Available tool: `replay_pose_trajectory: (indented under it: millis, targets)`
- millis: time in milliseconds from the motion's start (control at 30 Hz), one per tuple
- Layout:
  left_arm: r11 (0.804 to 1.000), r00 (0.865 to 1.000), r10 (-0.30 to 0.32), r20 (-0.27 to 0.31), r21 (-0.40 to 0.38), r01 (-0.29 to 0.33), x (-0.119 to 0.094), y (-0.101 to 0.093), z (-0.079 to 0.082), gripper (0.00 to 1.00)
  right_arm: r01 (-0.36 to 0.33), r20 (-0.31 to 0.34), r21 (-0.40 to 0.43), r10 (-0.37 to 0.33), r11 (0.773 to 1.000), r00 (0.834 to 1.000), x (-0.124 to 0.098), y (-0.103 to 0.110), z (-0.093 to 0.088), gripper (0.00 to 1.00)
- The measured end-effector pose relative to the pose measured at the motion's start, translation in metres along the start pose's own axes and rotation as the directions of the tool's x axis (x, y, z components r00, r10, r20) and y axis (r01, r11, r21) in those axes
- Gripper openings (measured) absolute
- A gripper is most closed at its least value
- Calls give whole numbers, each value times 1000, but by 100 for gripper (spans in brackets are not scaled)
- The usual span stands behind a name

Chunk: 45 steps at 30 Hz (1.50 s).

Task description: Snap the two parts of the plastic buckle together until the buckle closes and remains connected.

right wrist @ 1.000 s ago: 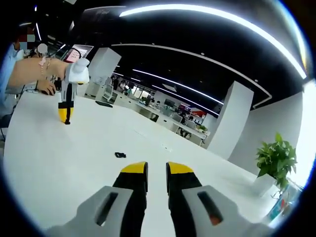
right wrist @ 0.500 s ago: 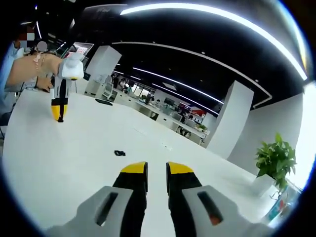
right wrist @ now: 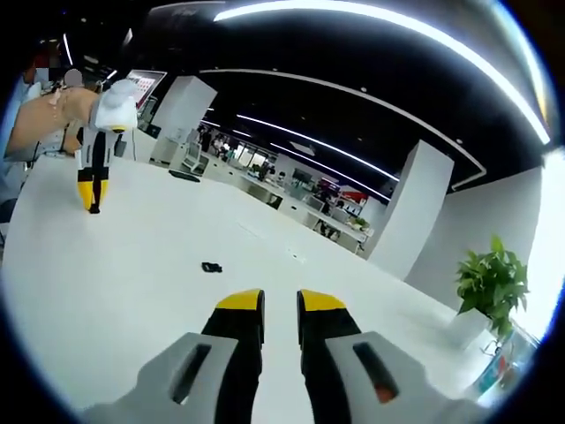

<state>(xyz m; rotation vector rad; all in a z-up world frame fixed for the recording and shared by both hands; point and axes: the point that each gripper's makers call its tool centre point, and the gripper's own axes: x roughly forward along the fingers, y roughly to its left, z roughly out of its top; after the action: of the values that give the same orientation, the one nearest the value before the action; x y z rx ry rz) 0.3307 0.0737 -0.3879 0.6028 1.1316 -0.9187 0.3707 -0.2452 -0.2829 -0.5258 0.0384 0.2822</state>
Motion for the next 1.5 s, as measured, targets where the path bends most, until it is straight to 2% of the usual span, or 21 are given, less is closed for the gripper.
replay_pose_trajectory:
  millis: [200,467,733,933,1067,1300,1433,1500]
  targets:
    - [1000,1000,-8,4,6,8,-2,-5,-2,12,21,5,22,-21,1000,1000,0,-7,0,15]
    - [1000,999,-25,21,8,25,-3,-9,-5,12,-20,10,67,20,998,1000,7,-1,-1,15]
    - [999,999,-38,27,20,38,-3,-13,-8,12,-65,-15,73,67,995,998,17,3,0,16]
    - [999,999,-41,36,30,40,-2,-12,-7,12,-108,-15,44,109,993,994,21,4,18,17]
    - [999,999,-41,35,35,39,-1,-12,-7,12,-129,-19,-27,128,991,992,26,5,33,17]
    - [998,998,-49,36,32,48,-1,-11,-6,12,-170,-36,-59,168,984,985,44,9,49,17]
    - [998,998,-57,41,25,56,-1,-12,-6,12,-225,-45,-46,223,973,974,53,18,57,18]
    - [998,997,-62,44,20,61,-1,-12,-6,12,-269,-74,-25,266,963,961,60,25,57,18]
